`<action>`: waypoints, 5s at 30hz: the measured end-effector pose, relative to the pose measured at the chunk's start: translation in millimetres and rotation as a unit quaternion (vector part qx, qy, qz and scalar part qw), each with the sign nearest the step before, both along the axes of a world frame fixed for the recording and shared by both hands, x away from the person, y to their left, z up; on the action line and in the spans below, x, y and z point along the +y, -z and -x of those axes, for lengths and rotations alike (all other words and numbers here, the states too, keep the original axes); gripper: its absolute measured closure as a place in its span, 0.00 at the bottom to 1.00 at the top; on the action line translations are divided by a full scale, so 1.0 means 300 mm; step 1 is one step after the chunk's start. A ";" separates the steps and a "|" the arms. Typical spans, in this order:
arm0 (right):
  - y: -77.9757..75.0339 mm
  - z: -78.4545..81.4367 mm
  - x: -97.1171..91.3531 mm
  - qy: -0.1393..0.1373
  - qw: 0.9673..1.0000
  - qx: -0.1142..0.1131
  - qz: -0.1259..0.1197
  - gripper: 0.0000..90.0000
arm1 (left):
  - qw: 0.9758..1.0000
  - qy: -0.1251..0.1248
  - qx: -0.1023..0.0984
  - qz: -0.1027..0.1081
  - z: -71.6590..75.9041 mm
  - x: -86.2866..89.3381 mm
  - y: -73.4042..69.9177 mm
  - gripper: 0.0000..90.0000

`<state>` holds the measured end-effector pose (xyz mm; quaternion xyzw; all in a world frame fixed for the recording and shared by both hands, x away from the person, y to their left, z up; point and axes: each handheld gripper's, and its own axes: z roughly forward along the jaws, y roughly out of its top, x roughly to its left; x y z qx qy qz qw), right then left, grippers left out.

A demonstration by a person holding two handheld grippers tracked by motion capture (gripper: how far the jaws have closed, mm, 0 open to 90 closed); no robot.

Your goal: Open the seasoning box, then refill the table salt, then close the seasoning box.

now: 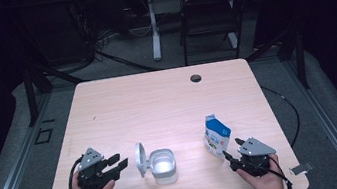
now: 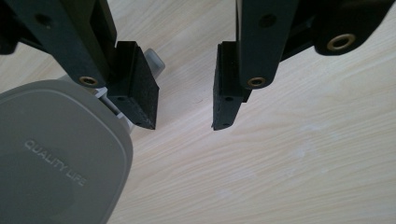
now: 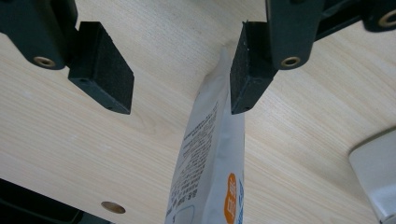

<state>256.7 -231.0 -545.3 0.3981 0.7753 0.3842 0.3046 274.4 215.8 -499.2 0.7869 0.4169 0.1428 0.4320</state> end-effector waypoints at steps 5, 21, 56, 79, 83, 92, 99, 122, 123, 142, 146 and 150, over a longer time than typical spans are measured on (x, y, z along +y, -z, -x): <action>0.004 0.000 0.001 -0.003 1.000 0.003 0.007 0.44 | 1.000 0.006 -0.006 -0.002 0.004 -0.022 -0.009 0.68; 0.009 0.000 0.001 -0.002 1.000 0.005 0.003 0.44 | 0.999 0.035 -0.016 -0.003 0.023 -0.090 -0.026 0.70; 0.003 0.011 -0.006 -0.001 1.000 0.002 0.007 0.44 | 0.998 0.059 -0.026 -0.010 0.029 -0.153 -0.033 0.87; -0.006 0.027 -0.015 0.002 1.000 -0.004 0.007 0.44 | 0.996 0.076 -0.039 0.004 0.054 -0.155 -0.082 0.98; -0.006 0.027 -0.016 0.004 1.000 -0.003 0.006 0.44 | 0.997 0.066 -0.043 0.010 0.049 -0.121 -0.093 0.96; -0.003 0.028 -0.014 0.002 1.000 -0.003 0.007 0.44 | 0.998 0.026 -0.046 0.042 0.034 -0.028 -0.107 0.89; -0.005 0.031 -0.013 0.001 1.000 -0.004 0.003 0.44 | 0.997 -0.009 -0.040 0.060 0.019 0.050 -0.098 0.82; 0.004 0.031 -0.012 -0.004 1.000 0.006 0.017 0.43 | 0.990 -0.130 -0.008 0.059 -0.037 0.257 0.053 0.58; 0.004 0.031 -0.011 -0.004 1.000 0.006 0.018 0.43 | 0.989 -0.133 -0.007 0.060 -0.039 0.262 0.065 0.57; 0.034 0.028 0.031 -0.024 0.999 0.024 0.029 0.43 | 0.989 -0.148 0.023 -0.001 -0.066 0.257 0.201 0.53; 0.039 0.024 0.030 -0.024 0.999 0.026 0.031 0.43 | 0.988 -0.151 0.024 -0.004 -0.066 0.258 0.202 0.52; 0.042 0.023 0.016 -0.027 0.999 0.026 0.028 0.43 | 0.986 -0.167 0.019 0.004 -0.067 0.263 0.201 0.50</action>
